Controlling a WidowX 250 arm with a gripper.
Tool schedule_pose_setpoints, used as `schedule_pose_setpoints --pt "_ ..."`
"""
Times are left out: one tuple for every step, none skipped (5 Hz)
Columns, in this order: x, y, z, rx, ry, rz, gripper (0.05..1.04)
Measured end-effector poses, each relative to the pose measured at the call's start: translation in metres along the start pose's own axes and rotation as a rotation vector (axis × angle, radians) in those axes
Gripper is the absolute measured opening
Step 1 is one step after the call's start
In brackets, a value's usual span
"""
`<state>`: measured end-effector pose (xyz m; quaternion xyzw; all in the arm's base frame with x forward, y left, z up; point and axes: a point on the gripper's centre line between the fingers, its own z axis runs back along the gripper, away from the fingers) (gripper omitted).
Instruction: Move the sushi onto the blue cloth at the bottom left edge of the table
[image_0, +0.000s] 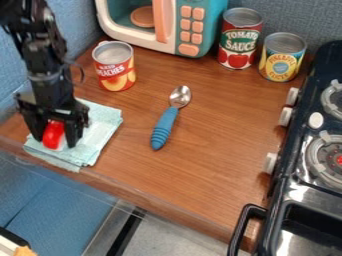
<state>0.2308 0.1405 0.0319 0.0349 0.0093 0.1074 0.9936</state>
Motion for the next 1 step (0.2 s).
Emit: schedule_pose_setpoints --pt "0.0049 -0.0014 0.0379 -0.016 -0.069 -0.038 1.001"
